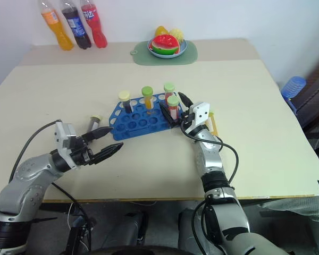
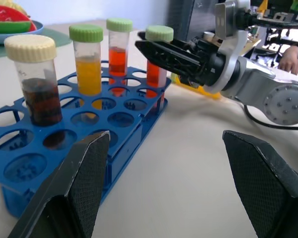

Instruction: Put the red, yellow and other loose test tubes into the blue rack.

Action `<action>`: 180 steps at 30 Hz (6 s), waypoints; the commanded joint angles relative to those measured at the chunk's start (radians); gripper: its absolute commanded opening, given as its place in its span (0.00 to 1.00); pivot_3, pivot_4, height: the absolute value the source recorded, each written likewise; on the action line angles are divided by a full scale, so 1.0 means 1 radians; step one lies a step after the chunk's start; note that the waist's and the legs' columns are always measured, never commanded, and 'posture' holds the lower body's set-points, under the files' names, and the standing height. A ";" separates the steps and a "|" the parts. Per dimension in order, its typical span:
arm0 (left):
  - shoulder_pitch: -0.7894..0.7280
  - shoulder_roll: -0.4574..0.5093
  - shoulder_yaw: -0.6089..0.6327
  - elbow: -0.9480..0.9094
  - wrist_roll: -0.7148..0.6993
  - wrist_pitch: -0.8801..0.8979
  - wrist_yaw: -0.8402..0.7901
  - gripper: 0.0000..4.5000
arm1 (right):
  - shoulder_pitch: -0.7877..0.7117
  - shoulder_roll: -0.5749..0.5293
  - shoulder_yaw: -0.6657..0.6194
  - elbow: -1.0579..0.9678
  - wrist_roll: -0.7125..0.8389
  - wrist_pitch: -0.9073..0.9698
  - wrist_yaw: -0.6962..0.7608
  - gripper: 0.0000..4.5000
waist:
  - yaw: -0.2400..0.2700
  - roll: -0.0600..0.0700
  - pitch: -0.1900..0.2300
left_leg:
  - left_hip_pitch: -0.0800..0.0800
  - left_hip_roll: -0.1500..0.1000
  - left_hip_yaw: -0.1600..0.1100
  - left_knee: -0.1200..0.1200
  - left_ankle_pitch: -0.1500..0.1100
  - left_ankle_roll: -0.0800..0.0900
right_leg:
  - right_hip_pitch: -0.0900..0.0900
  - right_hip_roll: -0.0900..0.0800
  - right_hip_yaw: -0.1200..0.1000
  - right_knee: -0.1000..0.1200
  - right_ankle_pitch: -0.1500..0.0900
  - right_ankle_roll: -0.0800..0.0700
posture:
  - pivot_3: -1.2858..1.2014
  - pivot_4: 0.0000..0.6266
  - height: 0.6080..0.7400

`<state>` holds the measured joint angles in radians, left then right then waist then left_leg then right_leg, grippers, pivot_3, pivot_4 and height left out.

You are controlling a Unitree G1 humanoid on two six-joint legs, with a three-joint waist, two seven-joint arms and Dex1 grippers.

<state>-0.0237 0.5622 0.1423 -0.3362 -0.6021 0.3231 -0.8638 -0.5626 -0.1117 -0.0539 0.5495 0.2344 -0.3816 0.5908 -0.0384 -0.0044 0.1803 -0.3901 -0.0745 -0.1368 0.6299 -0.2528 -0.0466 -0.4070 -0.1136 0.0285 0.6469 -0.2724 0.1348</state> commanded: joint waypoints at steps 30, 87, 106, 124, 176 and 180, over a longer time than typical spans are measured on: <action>0.001 -0.083 -0.072 -0.014 0.019 -0.039 0.006 0.84 | -0.343 -0.614 0.198 -0.188 -0.012 1.597 0.097 0.99 | 0.021 0.000 0.000 | -0.004 0.000 0.004 0.000 -0.002 0.003 | 0.000 -0.002 -0.002 -0.008 0.000 -0.001 | 0.52 0.24 1.00; 0.122 -0.032 0.119 -0.002 -0.044 -0.045 0.025 0.84 | -0.037 0.140 0.143 0.044 -0.118 -0.049 -0.086 0.18 | -0.005 0.001 -0.001 | -0.001 0.002 0.000 -0.002 0.000 0.000 | 0.002 0.002 -0.002 -0.010 0.005 -0.001 | 0.52 0.24 1.00; -0.080 -0.044 0.251 -0.158 -0.237 0.567 0.762 0.84 | 0.237 -0.213 0.209 -0.501 -0.029 0.181 0.247 0.83 | 0.007 0.001 -0.001 | -0.001 0.001 -0.001 -0.001 0.000 -0.001 | 0.002 0.002 -0.002 -0.008 0.005 -0.001 | 0.52 0.24 1.00; -0.897 -0.019 0.163 0.653 -0.282 1.291 1.287 0.84 | 0.380 -0.589 0.053 -0.885 0.276 0.597 0.472 0.83 | 0.024 -0.007 0.001 | -0.001 0.000 -0.001 0.002 0.001 -0.002 | 0.002 0.002 -0.003 -0.005 0.004 0.000 | 0.52 0.24 1.00; -0.247 -0.343 -0.292 0.389 0.469 -0.516 0.382 0.18 | 0.453 -0.639 -0.066 -0.796 0.211 0.626 0.450 0.85 | 0.051 -0.010 0.001 | -0.001 0.000 0.011 0.003 -0.003 0.005 | 0.006 -0.003 -0.004 -0.015 0.007 0.002 | 0.52 0.24 1.00; -0.260 -0.370 -0.284 0.452 0.455 -0.529 0.374 0.18 | 0.463 -0.640 -0.074 -0.809 0.212 0.631 0.447 0.85 | 0.051 -0.008 -0.001 | 0.001 0.000 0.011 0.004 -0.003 0.005 | 0.008 -0.003 -0.004 -0.015 0.007 0.002 | 0.52 0.24 1.00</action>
<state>-0.2958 0.2019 -0.1299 0.0665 -0.1525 -0.2134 -0.4759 -0.1000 -0.7415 -0.0992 -0.2194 0.4278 0.2524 1.0427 0.0127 -0.0121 0.1790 -0.3892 -0.0744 -0.1257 0.6334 -0.2560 -0.0410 -0.3987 -0.1168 0.0247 0.6317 -0.2655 0.1372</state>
